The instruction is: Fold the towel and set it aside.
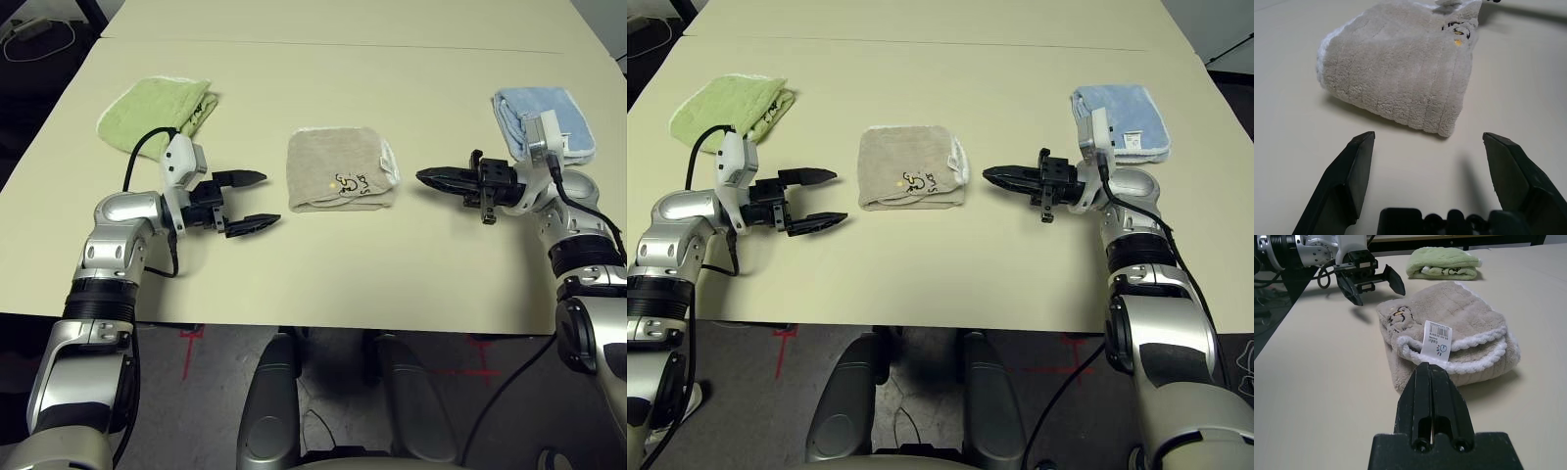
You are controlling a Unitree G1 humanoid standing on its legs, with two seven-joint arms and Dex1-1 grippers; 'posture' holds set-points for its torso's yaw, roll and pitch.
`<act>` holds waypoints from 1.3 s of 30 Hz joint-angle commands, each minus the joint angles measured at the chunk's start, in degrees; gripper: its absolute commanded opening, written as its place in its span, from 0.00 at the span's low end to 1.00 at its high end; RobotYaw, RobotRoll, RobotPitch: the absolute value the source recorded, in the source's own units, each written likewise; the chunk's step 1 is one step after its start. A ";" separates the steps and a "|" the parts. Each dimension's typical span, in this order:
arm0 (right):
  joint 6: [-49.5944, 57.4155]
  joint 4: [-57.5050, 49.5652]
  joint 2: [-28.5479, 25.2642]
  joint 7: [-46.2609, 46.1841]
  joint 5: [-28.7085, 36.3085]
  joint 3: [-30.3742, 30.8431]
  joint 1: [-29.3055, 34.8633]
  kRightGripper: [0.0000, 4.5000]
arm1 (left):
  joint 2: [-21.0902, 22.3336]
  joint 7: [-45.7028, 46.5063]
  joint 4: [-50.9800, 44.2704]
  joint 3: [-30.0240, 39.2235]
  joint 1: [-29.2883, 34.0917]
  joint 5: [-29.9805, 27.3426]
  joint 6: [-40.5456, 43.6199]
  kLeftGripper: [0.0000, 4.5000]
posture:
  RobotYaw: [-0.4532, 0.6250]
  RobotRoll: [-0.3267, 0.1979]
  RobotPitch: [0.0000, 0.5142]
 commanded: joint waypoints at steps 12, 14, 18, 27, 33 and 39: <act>-1.15 0.02 1.01 -0.12 -0.12 -0.03 -0.35 0.00 | -1.31 -2.97 2.05 1.17 -4.63 -2.11 -0.96 0.01 | 0.46 0.62 0.43; -1.12 0.66 1.89 -0.60 -0.16 -0.02 -1.38 0.00 | -2.73 -1.22 2.54 1.71 -6.79 -2.64 0.18 0.01 | 0.46 0.62 0.43; -0.61 2.44 4.95 -3.16 -0.40 -0.02 -4.19 0.00 | -7.25 4.03 7.13 1.50 -12.82 -1.46 1.31 0.01 | 0.49 0.62 0.44; -2.41 6.89 8.70 -6.35 -4.76 2.39 -7.57 0.00 | -13.24 2.75 12.00 -4.35 -17.52 2.86 1.93 0.01 | 0.49 0.62 0.44; -3.83 9.95 9.80 -7.43 -7.33 3.28 -7.11 0.00 | -14.36 2.45 15.68 -6.74 -16.53 5.94 1.30 0.01 | 0.50 0.62 0.45; -4.85 13.66 9.80 -9.06 -10.55 4.00 -5.06 0.00 | -14.03 2.42 20.39 -8.64 -15.00 9.51 -0.05 0.01 | 0.50 0.62 0.46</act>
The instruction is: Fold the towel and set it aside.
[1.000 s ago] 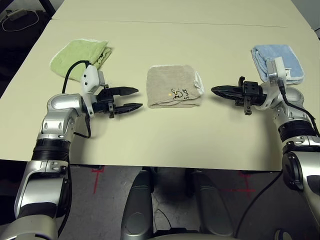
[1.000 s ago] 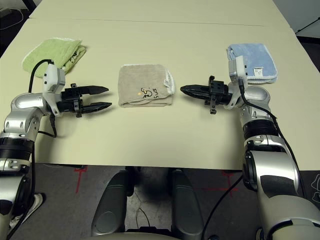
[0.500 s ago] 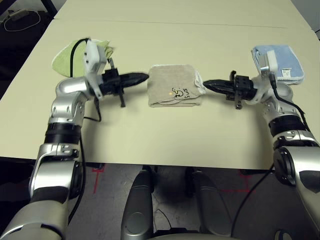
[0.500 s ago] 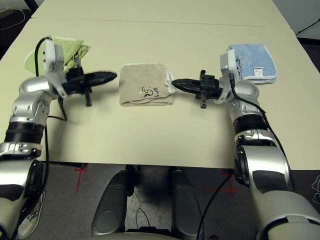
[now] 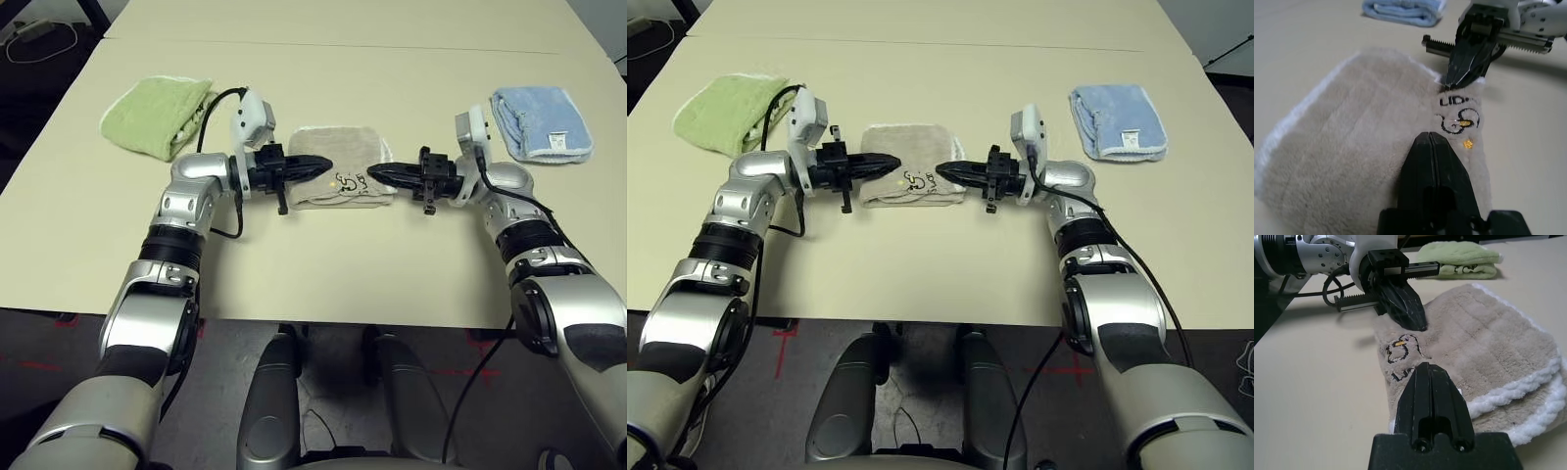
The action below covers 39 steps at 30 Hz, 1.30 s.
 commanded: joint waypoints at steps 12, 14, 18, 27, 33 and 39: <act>-1.00 4.28 -1.36 -3.32 -2.66 -0.27 2.63 0.00 | 1.63 -0.52 8.42 -0.97 -0.84 4.71 -4.08 0.01 | 0.49 0.62 0.45; -0.76 3.24 -1.21 -2.10 -0.73 -1.75 1.39 0.00 | 1.93 -1.08 7.48 -0.10 -2.43 3.81 -3.67 0.01 | 0.49 0.62 0.45; 0.31 1.58 -0.88 -1.84 2.51 -4.76 -1.26 0.00 | 2.02 -1.52 5.45 1.69 -5.34 2.06 -1.87 0.01 | 0.49 0.62 0.44; 1.03 2.50 1.93 -14.74 0.97 -5.38 -5.16 0.00 | -2.33 11.26 10.59 5.35 -10.54 3.74 -1.83 0.01 | 0.49 0.62 0.44; 3.64 3.38 3.89 -23.46 -2.36 -3.54 -6.33 0.00 | -3.51 14.37 14.36 4.96 -10.05 5.15 -2.58 0.01 | 0.48 0.62 0.45; 4.65 3.77 5.33 -26.54 -3.68 -2.66 -7.54 0.00 | -4.09 15.99 15.58 5.63 -11.12 5.22 -3.80 0.01 | 0.48 0.62 0.45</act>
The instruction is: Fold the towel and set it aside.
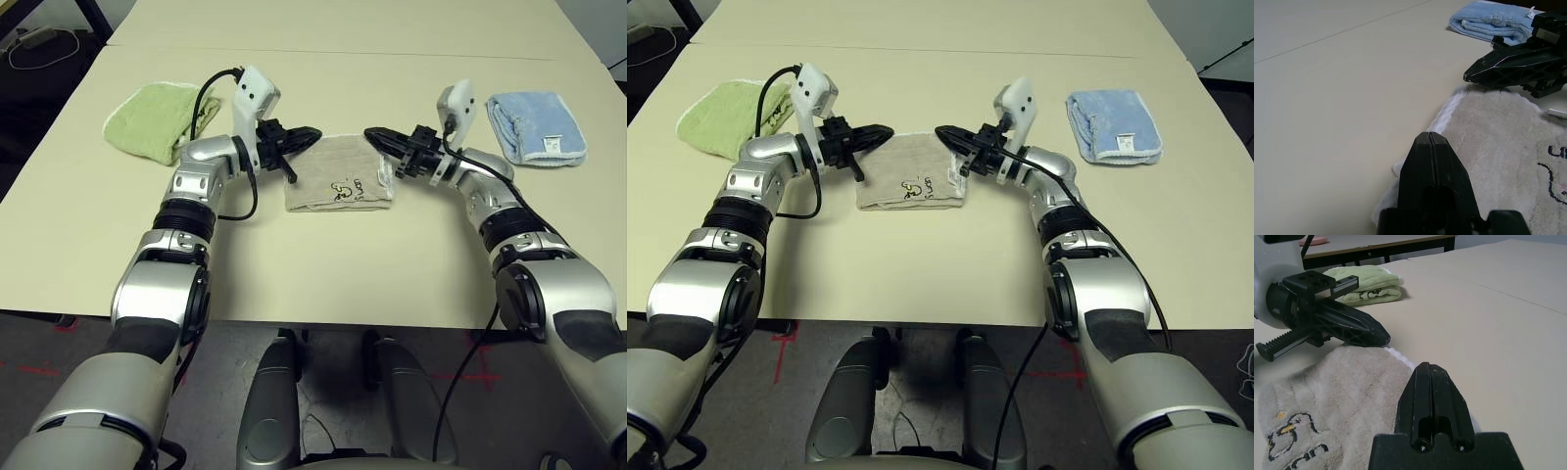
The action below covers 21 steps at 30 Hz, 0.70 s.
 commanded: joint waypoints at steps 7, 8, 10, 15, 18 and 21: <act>0.58 0.20 0.89 1.00 0.04 -0.33 -0.92 0.00 | 1.29 0.35 -3.34 1.55 -0.91 -0.34 -3.05 0.01 | 0.48 0.62 0.48; 0.56 0.08 0.80 1.25 0.15 -0.40 -0.91 0.00 | 1.59 0.20 -4.55 1.73 -0.70 -0.50 -3.49 0.01 | 0.48 0.62 0.48; 0.57 -0.06 0.70 1.57 0.30 -0.52 -0.83 0.00 | 1.90 -0.36 -7.84 2.46 0.15 -1.45 -3.15 0.01 | 0.48 0.62 0.48; 0.41 -0.09 0.84 1.75 0.17 -0.43 -0.39 0.00 | 2.15 -4.30 -18.00 2.13 4.60 -4.74 1.85 0.01 | 0.49 0.62 0.49; 0.21 0.35 1.13 1.01 -0.50 0.00 -0.55 0.00 | 2.04 -5.44 -22.07 0.91 8.09 -5.31 4.87 0.01 | 0.49 0.62 0.50; 0.36 0.84 1.34 -0.10 -1.09 0.33 -0.82 0.00 | 1.39 -4.90 -22.19 0.24 9.68 -4.87 6.12 0.01 | 0.49 0.62 0.50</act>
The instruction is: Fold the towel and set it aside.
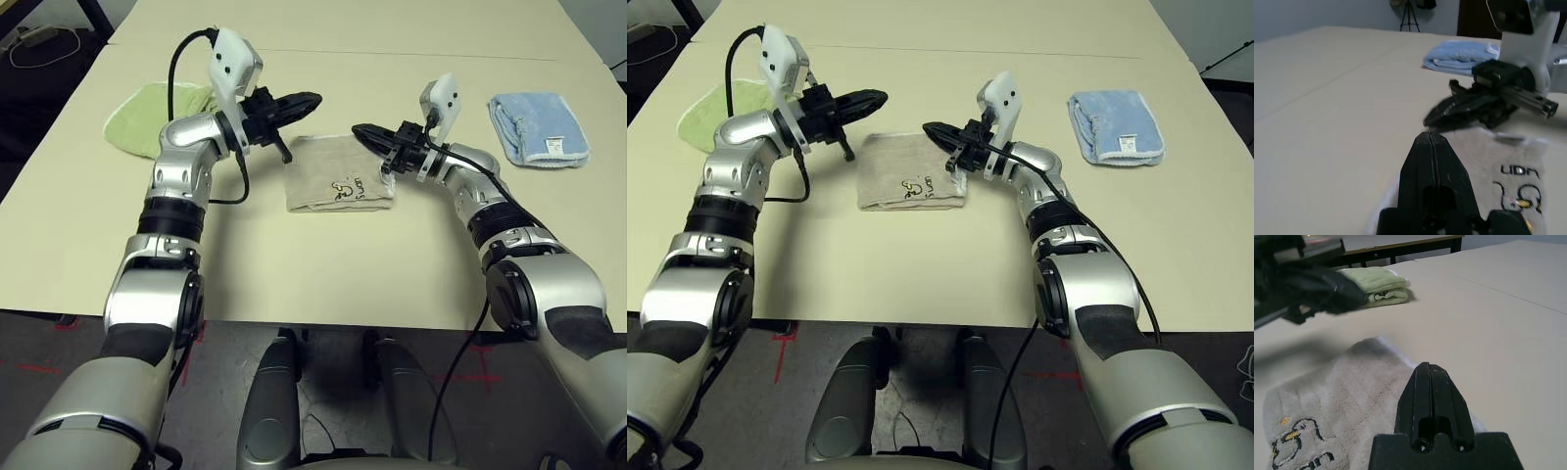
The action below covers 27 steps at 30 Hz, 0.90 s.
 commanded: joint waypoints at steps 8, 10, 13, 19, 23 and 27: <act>1.12 2.12 0.44 -4.09 -4.16 2.89 1.09 0.00 | -1.97 4.38 14.19 -2.43 -1.10 4.83 -3.98 0.01 | 0.47 0.62 0.52; 1.60 2.69 0.58 -5.60 -5.20 3.60 1.77 0.00 | -2.26 4.86 17.89 -3.16 -1.92 6.33 -5.50 0.01 | 0.47 0.62 0.52; 2.64 3.81 0.75 -8.18 -7.21 4.85 2.72 0.00 | -2.72 6.10 22.60 -3.92 -3.06 8.41 -6.73 0.01 | 0.47 0.62 0.52; 3.29 4.67 -0.01 -9.26 -8.33 5.58 4.12 0.00 | -2.92 7.70 26.69 -3.20 -4.85 9.29 -8.22 0.01 | 0.47 0.62 0.52; 3.37 4.86 -0.70 -9.50 -8.51 5.31 4.85 0.00 | -2.06 6.08 26.05 -2.98 -5.22 8.91 -8.01 0.01 | 0.47 0.62 0.51; 1.97 4.07 -0.46 -7.40 -5.46 2.58 4.06 0.00 | -0.96 2.88 24.07 -2.57 -5.53 7.94 -7.18 0.01 | 0.47 0.62 0.50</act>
